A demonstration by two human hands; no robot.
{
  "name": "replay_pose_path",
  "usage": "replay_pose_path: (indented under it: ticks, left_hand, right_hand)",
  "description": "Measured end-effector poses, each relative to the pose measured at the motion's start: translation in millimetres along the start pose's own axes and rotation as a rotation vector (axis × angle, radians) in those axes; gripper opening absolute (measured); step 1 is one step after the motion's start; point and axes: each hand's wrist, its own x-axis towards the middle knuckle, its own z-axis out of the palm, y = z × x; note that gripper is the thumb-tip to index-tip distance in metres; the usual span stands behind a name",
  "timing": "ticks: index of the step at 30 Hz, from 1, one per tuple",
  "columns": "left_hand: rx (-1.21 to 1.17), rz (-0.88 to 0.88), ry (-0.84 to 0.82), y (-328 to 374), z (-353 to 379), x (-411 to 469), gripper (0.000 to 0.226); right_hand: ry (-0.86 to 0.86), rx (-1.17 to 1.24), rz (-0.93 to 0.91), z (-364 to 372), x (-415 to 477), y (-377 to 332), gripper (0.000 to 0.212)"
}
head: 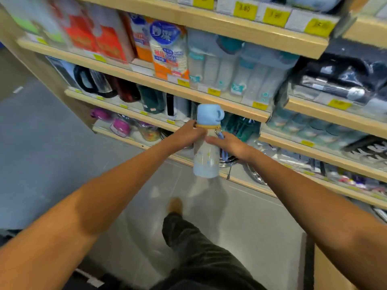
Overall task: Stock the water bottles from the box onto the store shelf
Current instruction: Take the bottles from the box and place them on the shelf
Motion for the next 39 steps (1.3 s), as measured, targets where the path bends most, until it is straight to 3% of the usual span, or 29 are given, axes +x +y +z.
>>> replay_pose_path:
  ticks: [2,8,12,16,18,22,26,31,33,35,39]
  left_hand:
    - [0.002,0.012,-0.003,0,-38,11,0.026]
    - [0.058,0.016,0.043,3,-148,32,0.040]
    - [0.104,0.092,0.046,6,-204,31,0.021]
    - [0.139,0.165,0.053,8,-258,26,0.056]
    - [0.124,0.220,0.034,13,-280,25,0.069]
    - [0.108,0.416,0.071,34,-324,16,0.039]
    - [0.116,0.577,0.186,57,-377,5,0.017]
    - [0.067,0.631,0.310,93,-430,-1,0.064]
    - [0.093,0.673,0.319,113,-454,-7,0.058]
    - [0.068,0.684,0.300,133,-474,-10,0.052]
    - [0.016,0.788,0.267,186,-517,-29,0.077]
  right_hand:
    - [-0.026,-0.036,-0.011,9,31,-27,0.039]
    - [-0.064,-0.045,-0.033,40,104,-113,0.024]
    - [-0.142,-0.075,-0.139,49,125,-157,0.030]
    - [-0.139,-0.140,-0.210,58,151,-206,0.015]
    - [-0.141,-0.181,-0.235,64,163,-227,0.026]
    - [-0.131,-0.232,-0.267,76,174,-280,0.047]
    - [-0.032,-0.291,-0.323,82,171,-345,0.043]
    - [0.092,-0.301,-0.348,87,166,-420,0.075]
    - [0.178,-0.297,-0.345,87,162,-454,0.084]
    - [0.246,-0.319,-0.347,84,155,-484,0.076]
    - [0.400,-0.347,-0.404,77,136,-550,0.057]
